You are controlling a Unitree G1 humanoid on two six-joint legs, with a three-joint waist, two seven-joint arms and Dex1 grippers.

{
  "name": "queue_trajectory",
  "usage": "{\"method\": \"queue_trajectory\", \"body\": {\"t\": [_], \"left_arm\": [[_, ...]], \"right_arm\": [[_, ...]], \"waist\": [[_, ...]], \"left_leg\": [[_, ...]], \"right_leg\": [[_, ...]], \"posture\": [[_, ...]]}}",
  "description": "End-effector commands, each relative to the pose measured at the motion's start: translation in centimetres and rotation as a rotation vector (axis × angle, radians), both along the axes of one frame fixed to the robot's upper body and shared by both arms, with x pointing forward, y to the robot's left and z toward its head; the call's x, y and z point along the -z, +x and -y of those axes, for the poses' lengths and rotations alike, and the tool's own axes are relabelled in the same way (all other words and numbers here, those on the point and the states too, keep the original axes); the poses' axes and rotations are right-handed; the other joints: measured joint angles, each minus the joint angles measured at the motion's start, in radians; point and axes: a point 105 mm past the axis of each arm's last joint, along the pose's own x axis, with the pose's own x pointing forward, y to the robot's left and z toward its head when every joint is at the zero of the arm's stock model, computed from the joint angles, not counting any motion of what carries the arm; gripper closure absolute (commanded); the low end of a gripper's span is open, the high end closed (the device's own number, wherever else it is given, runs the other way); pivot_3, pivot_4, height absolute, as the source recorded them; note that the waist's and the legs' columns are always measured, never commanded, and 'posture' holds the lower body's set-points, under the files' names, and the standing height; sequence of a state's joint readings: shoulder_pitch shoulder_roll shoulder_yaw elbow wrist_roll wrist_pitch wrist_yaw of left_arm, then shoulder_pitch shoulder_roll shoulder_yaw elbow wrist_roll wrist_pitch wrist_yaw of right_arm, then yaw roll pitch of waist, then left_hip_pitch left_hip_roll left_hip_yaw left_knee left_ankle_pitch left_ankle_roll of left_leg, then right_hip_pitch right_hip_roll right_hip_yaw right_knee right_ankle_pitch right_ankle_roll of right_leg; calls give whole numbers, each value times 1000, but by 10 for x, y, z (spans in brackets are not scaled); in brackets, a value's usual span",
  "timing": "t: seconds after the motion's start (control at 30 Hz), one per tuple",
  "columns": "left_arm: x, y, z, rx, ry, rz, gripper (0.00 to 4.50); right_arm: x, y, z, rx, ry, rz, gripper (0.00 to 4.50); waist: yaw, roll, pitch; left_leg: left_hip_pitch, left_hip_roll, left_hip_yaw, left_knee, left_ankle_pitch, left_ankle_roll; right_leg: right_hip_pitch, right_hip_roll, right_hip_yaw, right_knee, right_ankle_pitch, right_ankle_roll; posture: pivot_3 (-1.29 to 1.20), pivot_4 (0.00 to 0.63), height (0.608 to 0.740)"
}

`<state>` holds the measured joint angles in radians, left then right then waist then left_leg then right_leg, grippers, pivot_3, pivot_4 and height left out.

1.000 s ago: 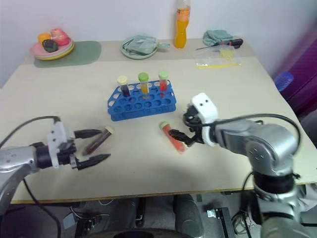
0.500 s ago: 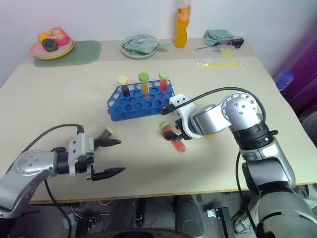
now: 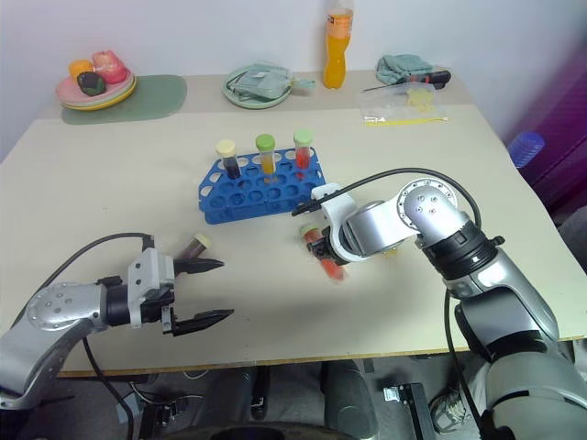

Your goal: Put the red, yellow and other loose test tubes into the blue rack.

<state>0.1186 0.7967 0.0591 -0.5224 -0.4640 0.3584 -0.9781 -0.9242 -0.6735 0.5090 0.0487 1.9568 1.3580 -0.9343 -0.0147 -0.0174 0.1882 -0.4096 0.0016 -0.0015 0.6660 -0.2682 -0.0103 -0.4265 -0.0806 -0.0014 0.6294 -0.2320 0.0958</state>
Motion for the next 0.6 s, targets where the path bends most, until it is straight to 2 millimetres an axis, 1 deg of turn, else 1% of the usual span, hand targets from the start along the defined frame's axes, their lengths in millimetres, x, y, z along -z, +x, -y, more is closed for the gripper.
{"method": "queue_trajectory", "body": {"t": [0.03, 0.07, 0.1, 0.17, 0.2, 0.23, 0.27, 0.33, 0.4, 0.47, 0.5, 0.6], "left_arm": [[-10, -1, 1, 0, -15, 47, 0], [-10, -1, 0, -7, -15, 47, 0], [-11, 1, -1, -23, -20, 52, 0], [-12, 5, -5, -62, -39, 57, 0], [-13, 7, -7, -85, -51, 60, 0], [-15, 9, -10, -111, -64, 64, 0], [-15, 11, -12, -132, -74, 69, 0], [-17, 16, -14, -171, -97, 84, 0], [-18, 23, -12, -212, -130, 109, 0], [-17, 27, -7, -223, -149, 129, 0], [-16, 28, -3, -222, -155, 141, 0], [-18, 36, 5, -253, -192, 185, 0]], "right_arm": [[-31, -1, -19, -101, 67, 80, 3816], [-40, -3, -22, -127, 85, 113, 3816], [-56, -5, -29, -182, 124, 186, 3816], [-80, -6, -34, -236, 178, 334, 3816], [-93, -1, -35, -218, 235, 440, 3816], [-112, 5, -37, -195, 349, 578, 3816], [-126, 9, -35, -187, 407, 708, 3816], [-137, 18, -26, -162, 424, 930, 3816], [-138, 23, -21, -145, 480, 1118, 3816], [-128, 34, -16, -77, 504, 1209, 3816], [-120, 41, -14, -38, 495, 1249, 3816], [-101, 45, -21, -10, 526, 1331, 3816]], "waist": [[0, 1, 0], [0, 1, 1], [0, 2, 1], [1, 2, 1], [2, 1, 1], [5, 1, 1], [6, 1, 0], [9, 0, 0], [8, 0, 0], [2, 0, 0], [-2, 0, 0], [-2, 0, 0]], "left_leg": [[0, 0, 0, 0, 0, 0], [0, 0, 0, 0, 0, 0], [0, 0, 0, 0, 0, 0], [-1, 1, 0, 0, 0, 0], [-1, 1, 0, -1, 0, 1], [-1, 1, 0, -1, -1, 1], [-1, 1, -1, -1, -1, 1], [-1, 1, -1, 0, -1, 1], [-1, 0, 0, 0, -1, 1], [-1, -1, 1, 0, -1, 1], [-1, -2, 1, 0, -1, 1], [0, -2, 2, 0, -1, 1]], "right_leg": [[0, 0, 0, 0, 0, 0], [0, 0, 0, 0, 0, 0], [0, 0, 0, 0, 0, 0], [-1, 0, 0, 0, 0, 1], [-1, 1, 0, 0, 1, 1], [-1, 1, -1, 0, 1, 3], [-1, 1, -1, -1, 1, 3], [0, 1, -2, -3, 1, 4], [1, 0, -2, -4, 1, 4], [2, 0, -1, -5, 1, 4], [1, 0, -1, -5, 1, 4], [0, 0, 0, 0, 2, 4]], "posture": [[0, 150, 740], [0, 150, 740], [0, 150, 740], [0, 150, 740], [0, 150, 740], [0, 150, 740], [0, 150, 740], [0, 150, 740], [0, 150, 740], [0, 150, 740], [0, 150, 740], [0, 150, 740]]}}
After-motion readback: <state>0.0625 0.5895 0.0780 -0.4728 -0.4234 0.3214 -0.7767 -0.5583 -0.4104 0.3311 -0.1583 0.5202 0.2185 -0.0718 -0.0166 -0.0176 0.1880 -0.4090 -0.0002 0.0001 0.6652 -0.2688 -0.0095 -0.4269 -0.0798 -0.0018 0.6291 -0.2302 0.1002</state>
